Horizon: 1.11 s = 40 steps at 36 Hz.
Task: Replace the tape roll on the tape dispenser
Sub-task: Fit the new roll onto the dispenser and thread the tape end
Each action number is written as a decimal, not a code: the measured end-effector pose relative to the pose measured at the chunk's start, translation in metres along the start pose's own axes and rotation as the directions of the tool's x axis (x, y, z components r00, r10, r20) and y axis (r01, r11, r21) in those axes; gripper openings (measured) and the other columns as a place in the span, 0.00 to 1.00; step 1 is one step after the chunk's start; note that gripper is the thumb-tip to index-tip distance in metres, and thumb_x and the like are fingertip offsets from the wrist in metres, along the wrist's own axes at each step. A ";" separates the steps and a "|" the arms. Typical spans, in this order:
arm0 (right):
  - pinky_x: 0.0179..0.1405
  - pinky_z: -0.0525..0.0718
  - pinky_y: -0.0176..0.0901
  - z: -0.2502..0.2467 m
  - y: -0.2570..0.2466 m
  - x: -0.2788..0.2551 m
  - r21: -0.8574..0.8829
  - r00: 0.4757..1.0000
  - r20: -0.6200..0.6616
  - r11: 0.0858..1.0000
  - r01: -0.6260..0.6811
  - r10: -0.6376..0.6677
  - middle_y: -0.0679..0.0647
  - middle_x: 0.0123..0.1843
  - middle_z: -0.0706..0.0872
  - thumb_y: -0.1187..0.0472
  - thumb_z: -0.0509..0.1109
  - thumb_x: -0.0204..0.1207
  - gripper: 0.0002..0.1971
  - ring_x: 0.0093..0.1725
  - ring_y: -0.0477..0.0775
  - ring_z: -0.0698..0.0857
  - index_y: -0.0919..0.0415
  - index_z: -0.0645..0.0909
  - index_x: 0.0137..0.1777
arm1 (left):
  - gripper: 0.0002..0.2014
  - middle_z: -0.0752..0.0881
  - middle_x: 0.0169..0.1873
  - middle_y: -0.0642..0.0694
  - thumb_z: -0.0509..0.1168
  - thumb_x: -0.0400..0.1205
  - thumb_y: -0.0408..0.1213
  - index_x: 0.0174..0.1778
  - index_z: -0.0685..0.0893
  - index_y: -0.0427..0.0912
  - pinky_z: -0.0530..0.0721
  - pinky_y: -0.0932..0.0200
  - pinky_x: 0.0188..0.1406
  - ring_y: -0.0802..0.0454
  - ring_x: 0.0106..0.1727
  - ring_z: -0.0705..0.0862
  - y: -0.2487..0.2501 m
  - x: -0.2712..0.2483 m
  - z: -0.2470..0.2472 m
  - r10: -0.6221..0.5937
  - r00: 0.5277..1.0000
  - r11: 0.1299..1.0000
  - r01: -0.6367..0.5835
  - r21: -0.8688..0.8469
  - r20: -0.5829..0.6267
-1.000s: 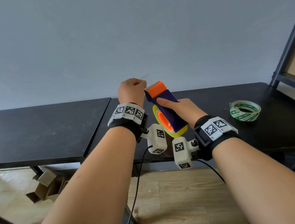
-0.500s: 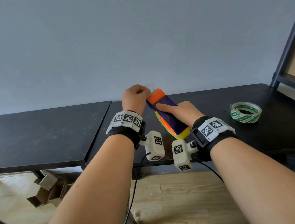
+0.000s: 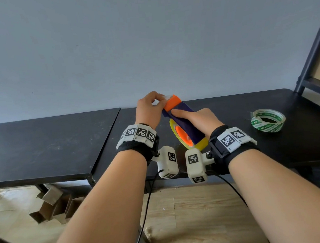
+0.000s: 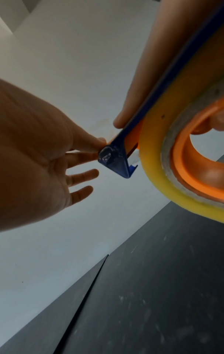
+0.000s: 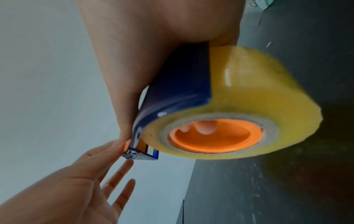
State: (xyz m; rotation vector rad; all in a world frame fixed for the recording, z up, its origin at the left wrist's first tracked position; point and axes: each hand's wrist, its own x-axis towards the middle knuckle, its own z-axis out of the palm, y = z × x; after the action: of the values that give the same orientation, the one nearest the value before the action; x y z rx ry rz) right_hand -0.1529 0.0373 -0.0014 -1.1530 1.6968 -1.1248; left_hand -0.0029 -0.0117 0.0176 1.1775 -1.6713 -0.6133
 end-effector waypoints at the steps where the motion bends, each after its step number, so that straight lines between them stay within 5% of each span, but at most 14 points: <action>1: 0.55 0.90 0.62 -0.001 0.000 0.000 0.005 1.000 0.005 1.000 -0.007 0.007 0.60 0.44 0.93 0.30 0.81 0.50 0.39 0.45 0.61 0.92 0.63 0.86 0.49 | 0.11 0.87 0.56 0.53 0.66 0.80 0.35 0.33 0.79 0.53 0.78 0.65 0.57 0.52 0.61 0.81 -0.002 0.001 0.001 0.014 1.000 1.000 -0.014 0.014 -0.006; 3: 0.54 0.90 0.62 -0.002 0.000 0.000 0.016 1.000 0.017 1.000 -0.020 0.020 0.60 0.43 0.93 0.31 0.82 0.50 0.38 0.44 0.62 0.93 0.63 0.86 0.49 | 0.11 0.86 0.61 0.54 0.66 0.78 0.38 0.31 0.78 0.58 0.75 0.46 0.69 0.49 0.69 0.78 -0.004 0.002 0.002 0.057 0.998 0.994 -0.055 0.090 -0.017; 5: 0.53 0.91 0.62 -0.002 -0.001 0.000 0.032 0.999 0.030 0.999 -0.027 0.026 0.61 0.43 0.93 0.32 0.83 0.51 0.37 0.44 0.62 0.93 0.64 0.87 0.49 | 0.07 0.84 0.65 0.56 0.66 0.78 0.39 0.34 0.81 0.54 0.70 0.39 0.72 0.47 0.73 0.72 -0.003 0.001 0.001 0.076 0.997 0.985 -0.072 0.157 -0.022; 11: 0.27 0.88 0.44 -0.002 -0.004 -0.005 0.102 0.994 0.084 0.992 -0.077 0.069 0.61 0.36 0.91 0.39 0.85 0.57 0.32 0.29 0.56 0.88 0.67 0.86 0.49 | 0.05 0.83 0.64 0.57 0.65 0.80 0.37 0.41 0.84 0.45 0.71 0.38 0.69 0.48 0.72 0.70 -0.006 -0.002 0.003 0.123 0.991 0.966 -0.109 0.235 -0.046; 16: 0.20 0.82 0.37 -0.003 -0.003 -0.005 0.137 0.993 0.093 0.987 -0.089 0.077 0.59 0.35 0.90 0.41 0.84 0.60 0.29 0.26 0.53 0.86 0.66 0.86 0.49 | 0.07 0.85 0.56 0.54 0.64 0.80 0.35 0.38 0.79 0.50 0.72 0.39 0.68 0.46 0.67 0.72 -0.004 -0.003 0.005 0.126 0.991 0.972 -0.115 0.206 -0.042; 19: 0.26 0.84 0.39 -0.002 -0.002 -0.004 0.155 0.993 0.089 0.983 -0.096 0.083 0.58 0.35 0.91 0.41 0.84 0.59 0.28 0.29 0.53 0.87 0.64 0.87 0.49 | 0.06 0.82 0.50 0.54 0.64 0.80 0.34 0.38 0.79 0.47 0.75 0.43 0.65 0.44 0.64 0.76 -0.004 -0.004 0.005 0.087 0.996 0.985 -0.081 0.151 -0.031; 23: 0.36 0.86 0.43 0.003 -0.001 -0.001 0.163 0.994 0.068 0.982 -0.091 0.081 0.57 0.39 0.93 0.39 0.85 0.56 0.28 0.34 0.54 0.90 0.61 0.88 0.47 | 0.06 0.77 0.54 0.49 0.63 0.83 0.33 0.40 0.77 0.46 0.73 0.67 0.44 0.51 0.54 0.77 -0.005 -0.006 0.003 -0.035 0.999 0.999 0.035 0.016 0.009; 28: 0.45 0.92 0.50 0.004 -0.002 0.007 0.245 0.991 -0.039 0.963 -0.113 0.127 0.59 0.43 0.93 0.39 0.85 0.53 0.32 0.40 0.57 0.92 0.62 0.88 0.50 | 0.03 0.77 0.52 0.49 0.68 0.80 0.33 0.41 0.81 0.43 0.69 0.66 0.53 0.54 0.53 0.77 -0.008 -0.010 0.007 0.021 0.999 1.000 -0.021 0.004 -0.028; 32: 0.51 0.92 0.55 0.000 -0.006 0.009 0.138 0.995 -0.038 0.986 -0.091 0.097 0.59 0.43 0.93 0.34 0.83 0.50 0.35 0.43 0.59 0.93 0.61 0.88 0.49 | 0.03 0.76 0.50 0.50 0.69 0.80 0.37 0.41 0.82 0.45 0.69 0.69 0.49 0.56 0.52 0.75 -0.006 -0.010 0.005 0.007 1.000 1.000 -0.007 0.010 -0.015; 40: 0.54 0.91 0.60 0.000 -0.005 0.005 0.073 0.996 0.005 0.994 -0.085 0.085 0.60 0.45 0.93 0.28 0.79 0.48 0.41 0.46 0.62 0.93 0.62 0.87 0.51 | 0.05 0.85 0.55 0.41 0.62 0.83 0.44 0.46 0.81 0.48 0.84 0.47 0.54 0.52 0.49 0.80 -0.002 0.000 -0.007 -0.100 0.985 0.993 0.091 -0.070 -0.138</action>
State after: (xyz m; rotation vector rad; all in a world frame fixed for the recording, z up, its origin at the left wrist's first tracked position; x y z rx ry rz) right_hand -0.1534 0.0314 0.0027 -1.0271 1.6735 -1.1235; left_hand 0.0047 -0.0113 0.0191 1.2323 -1.4724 -0.6229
